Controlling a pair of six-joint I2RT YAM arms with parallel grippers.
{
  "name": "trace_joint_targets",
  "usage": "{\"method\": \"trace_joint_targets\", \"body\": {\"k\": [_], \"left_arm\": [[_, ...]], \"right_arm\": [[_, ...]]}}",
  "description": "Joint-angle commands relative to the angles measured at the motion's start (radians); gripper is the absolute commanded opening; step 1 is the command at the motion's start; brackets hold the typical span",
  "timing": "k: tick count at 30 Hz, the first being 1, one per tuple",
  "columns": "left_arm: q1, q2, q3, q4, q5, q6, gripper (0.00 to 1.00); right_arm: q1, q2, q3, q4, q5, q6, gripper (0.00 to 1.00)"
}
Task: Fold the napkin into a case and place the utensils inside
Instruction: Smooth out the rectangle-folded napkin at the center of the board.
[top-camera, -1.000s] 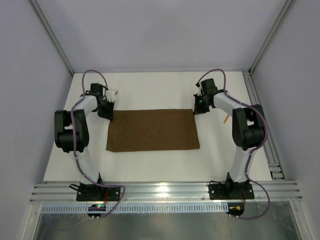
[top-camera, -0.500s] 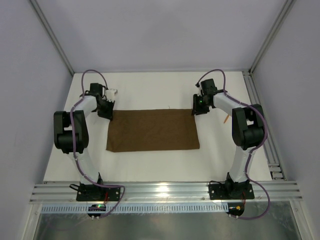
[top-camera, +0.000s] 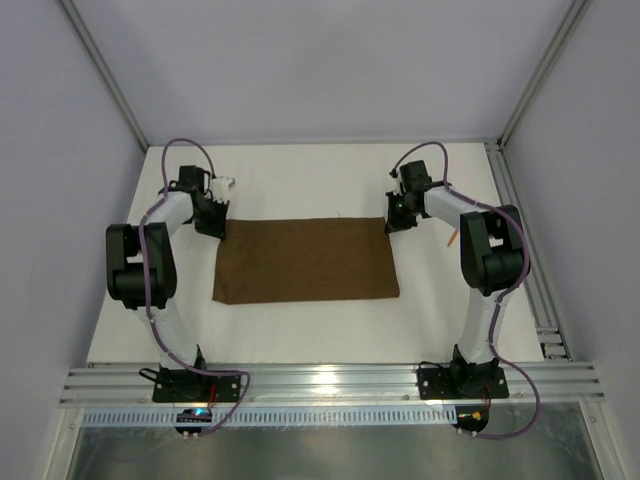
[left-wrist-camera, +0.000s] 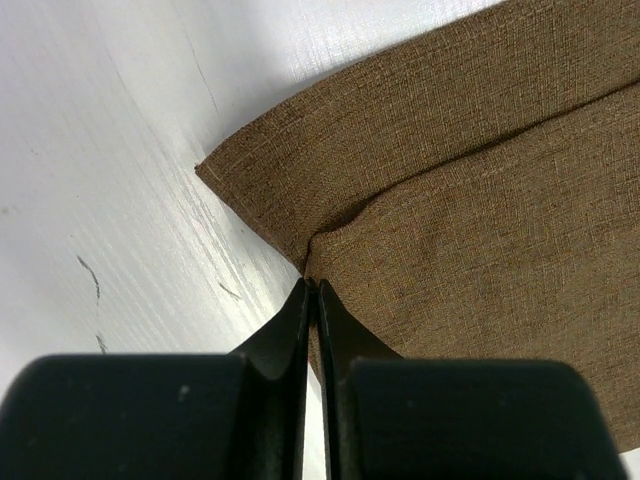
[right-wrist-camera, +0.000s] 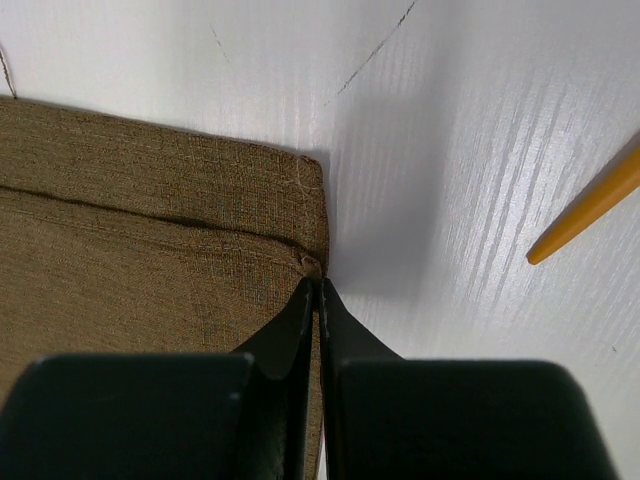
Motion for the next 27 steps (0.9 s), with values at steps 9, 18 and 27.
{"method": "trace_joint_targets", "body": {"k": [9,18,27], "left_arm": [[-0.005,-0.025,0.004,0.009,0.011,0.007,0.19],[-0.005,-0.042,-0.002,0.020,0.000,0.007,0.27],[-0.005,-0.036,-0.016,0.025,0.000,0.013,0.18]], "right_arm": [[0.014,-0.059,-0.006,0.017,0.015,-0.005,0.03],[0.023,-0.070,-0.006,0.012,0.020,-0.008,0.03],[0.021,-0.073,-0.008,0.014,0.020,-0.010,0.03]]}}
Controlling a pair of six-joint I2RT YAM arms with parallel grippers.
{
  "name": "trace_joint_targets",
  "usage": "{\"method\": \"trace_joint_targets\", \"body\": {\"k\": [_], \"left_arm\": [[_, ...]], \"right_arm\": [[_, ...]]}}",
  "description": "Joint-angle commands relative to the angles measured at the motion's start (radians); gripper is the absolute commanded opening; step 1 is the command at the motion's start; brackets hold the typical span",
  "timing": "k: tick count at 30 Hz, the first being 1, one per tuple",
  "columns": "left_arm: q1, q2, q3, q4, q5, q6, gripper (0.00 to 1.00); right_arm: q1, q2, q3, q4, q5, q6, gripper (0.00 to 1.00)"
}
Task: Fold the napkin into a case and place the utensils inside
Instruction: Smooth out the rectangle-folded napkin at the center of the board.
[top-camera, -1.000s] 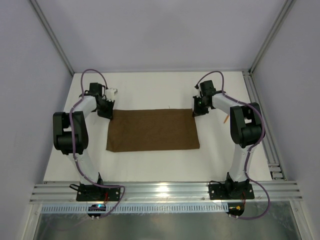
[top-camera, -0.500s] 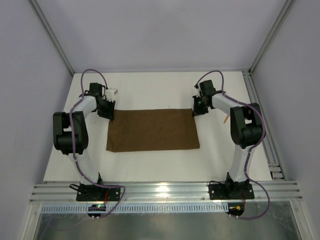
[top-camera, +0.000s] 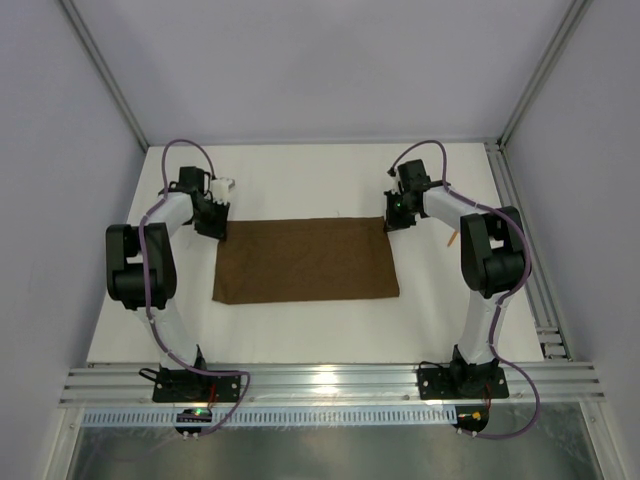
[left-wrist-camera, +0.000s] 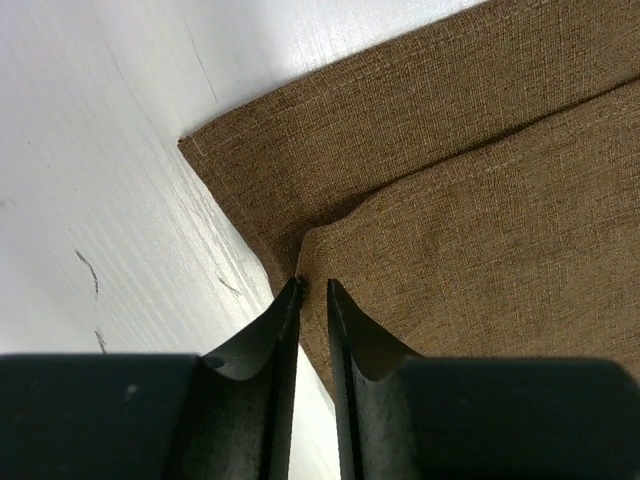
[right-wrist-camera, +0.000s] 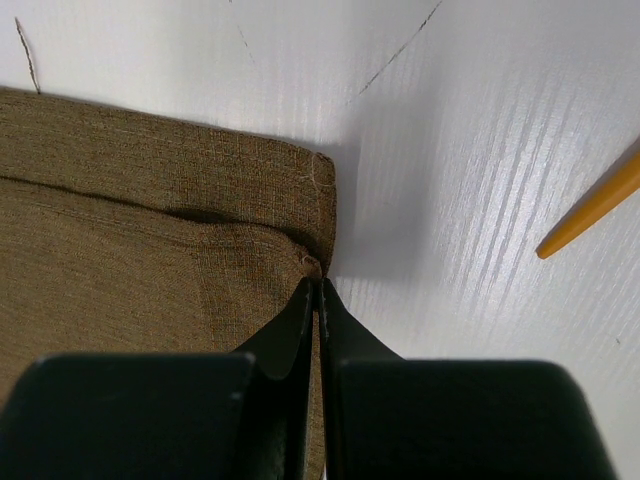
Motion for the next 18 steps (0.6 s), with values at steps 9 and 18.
{"method": "trace_joint_targets", "body": {"k": [9,18], "left_arm": [[-0.006,-0.026,0.012,0.030,0.016,0.005,0.00],[-0.005,-0.081,0.016,0.027,0.006,-0.021,0.00]], "right_arm": [[0.007,-0.091,-0.020,0.019,0.032,-0.008,0.03],[0.010,-0.120,-0.021,0.005,0.032,-0.015,0.03]]}}
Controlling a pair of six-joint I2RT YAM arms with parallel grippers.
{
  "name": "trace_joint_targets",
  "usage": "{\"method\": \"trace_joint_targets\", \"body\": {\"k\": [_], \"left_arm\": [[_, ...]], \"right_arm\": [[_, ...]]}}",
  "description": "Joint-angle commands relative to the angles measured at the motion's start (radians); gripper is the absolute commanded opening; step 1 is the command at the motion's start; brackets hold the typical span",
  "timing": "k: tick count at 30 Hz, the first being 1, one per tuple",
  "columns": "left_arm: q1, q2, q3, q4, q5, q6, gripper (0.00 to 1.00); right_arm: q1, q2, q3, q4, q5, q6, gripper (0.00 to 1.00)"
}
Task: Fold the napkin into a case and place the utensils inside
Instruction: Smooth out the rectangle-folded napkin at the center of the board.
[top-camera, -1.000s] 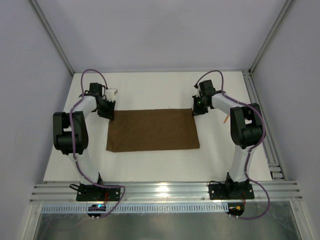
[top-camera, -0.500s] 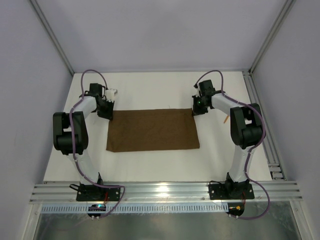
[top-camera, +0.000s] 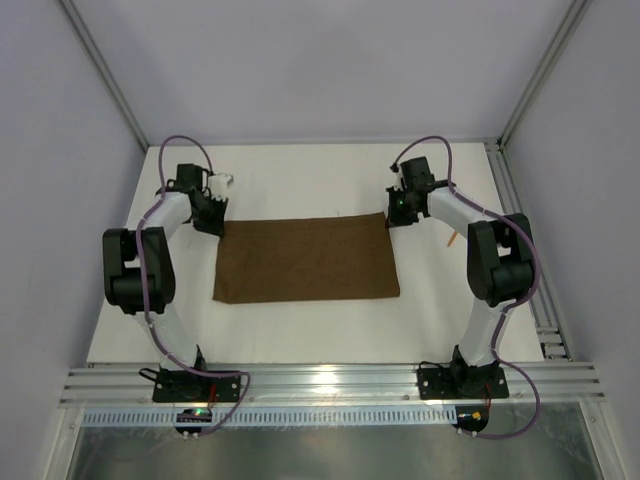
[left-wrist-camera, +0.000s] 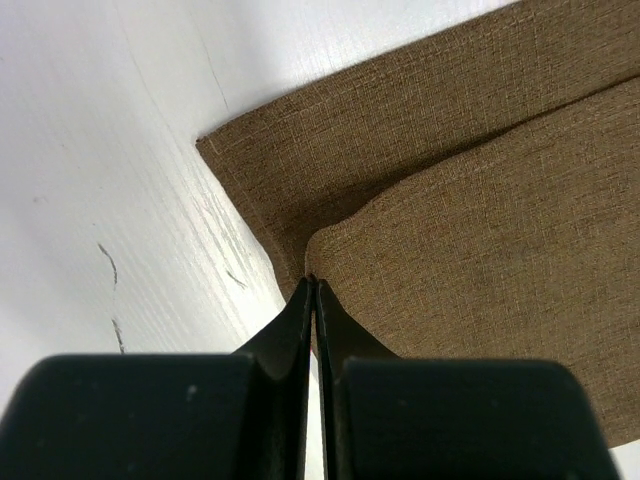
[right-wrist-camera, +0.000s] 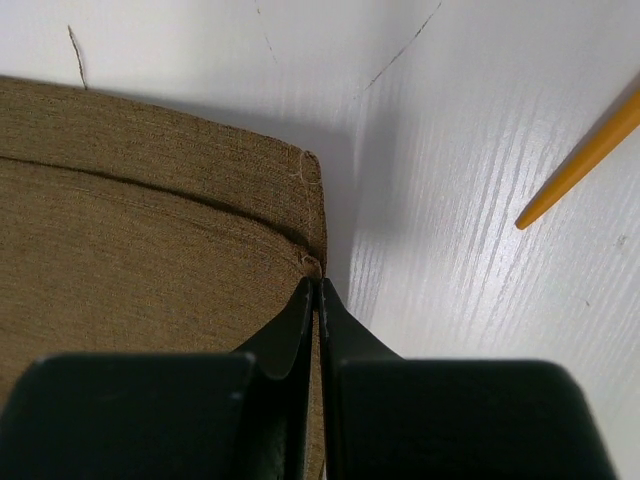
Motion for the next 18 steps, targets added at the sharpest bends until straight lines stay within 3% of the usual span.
{"method": "trace_joint_targets", "body": {"k": [1,6,11,18], "left_arm": [[-0.004,-0.052,0.017,0.018,0.008,-0.015,0.00],[-0.004,-0.032,0.018,0.015,0.023,-0.015,0.00],[-0.004,-0.025,0.018,0.012,0.036,-0.020,0.00],[-0.004,-0.020,0.017,0.013,0.039,-0.022,0.00]], "right_arm": [[0.006,-0.038,0.008,0.002,0.013,-0.013,0.03],[0.006,-0.004,0.013,-0.007,-0.004,-0.009,0.04],[0.012,-0.018,-0.002,0.005,-0.022,0.000,0.19],[0.027,-0.013,-0.019,0.019,-0.025,0.016,0.21]]}}
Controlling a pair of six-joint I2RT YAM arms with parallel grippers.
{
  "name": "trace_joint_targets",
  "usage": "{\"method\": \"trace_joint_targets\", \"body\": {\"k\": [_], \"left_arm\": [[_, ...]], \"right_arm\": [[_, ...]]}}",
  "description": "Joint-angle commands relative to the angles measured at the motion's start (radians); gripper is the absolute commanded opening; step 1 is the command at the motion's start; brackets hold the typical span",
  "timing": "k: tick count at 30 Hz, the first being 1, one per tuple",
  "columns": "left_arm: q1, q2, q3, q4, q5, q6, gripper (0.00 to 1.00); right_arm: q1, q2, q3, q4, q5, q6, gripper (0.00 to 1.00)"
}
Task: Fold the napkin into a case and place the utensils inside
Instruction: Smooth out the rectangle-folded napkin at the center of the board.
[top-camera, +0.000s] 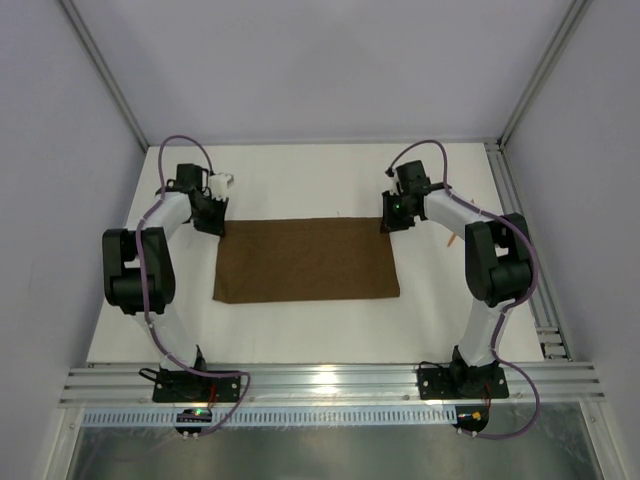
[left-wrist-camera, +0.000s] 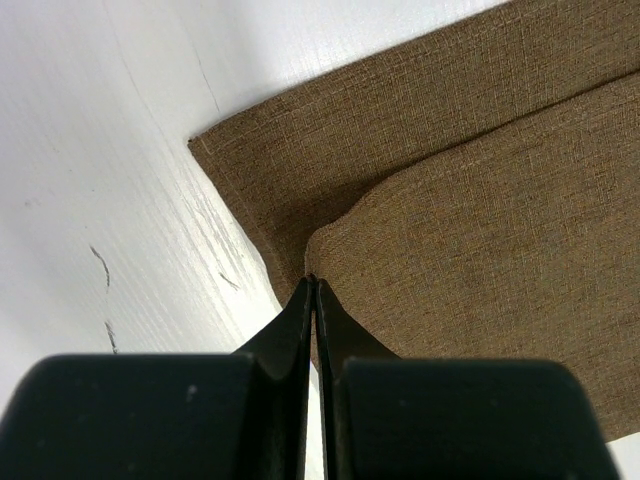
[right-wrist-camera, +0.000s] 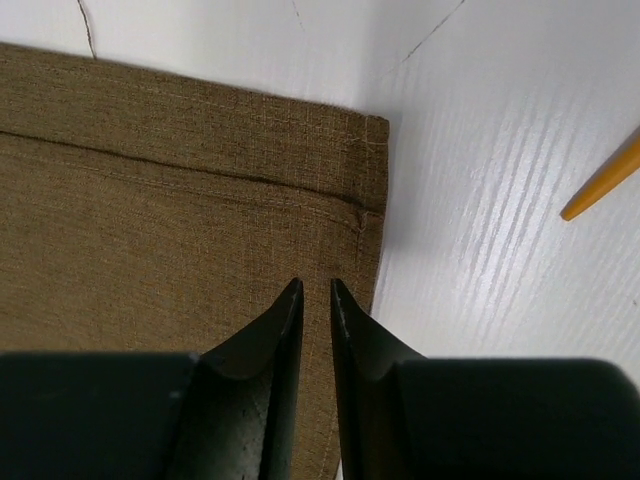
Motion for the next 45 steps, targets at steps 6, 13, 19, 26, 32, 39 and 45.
{"method": "trace_joint_targets", "body": {"k": [6,13,19,26,32,39,45], "left_arm": [[-0.004,-0.007,0.013,0.014,0.018,-0.012,0.00],[-0.004,-0.004,0.010,0.014,0.017,-0.010,0.00],[-0.002,-0.005,0.010,0.012,0.015,-0.005,0.00],[-0.004,-0.005,0.011,0.012,0.012,-0.007,0.00],[-0.004,-0.005,0.013,0.012,0.012,-0.009,0.00],[-0.004,-0.008,0.013,0.006,0.011,-0.005,0.00],[-0.004,-0.007,0.013,0.007,0.011,-0.004,0.00]], "right_arm": [[0.007,-0.002,0.004,0.028,0.057,0.016,0.45],[0.005,0.053,0.017,0.042,0.036,0.030,0.47],[0.005,0.070,-0.003,0.065,0.011,0.035,0.47],[0.008,0.024,-0.010,0.057,0.029,0.039,0.45],[0.039,-0.011,-0.029,0.070,0.103,0.032,0.43],[0.045,-0.003,-0.027,0.070,0.100,0.043,0.41],[0.054,-0.045,-0.039,0.076,0.149,0.041,0.40]]}}
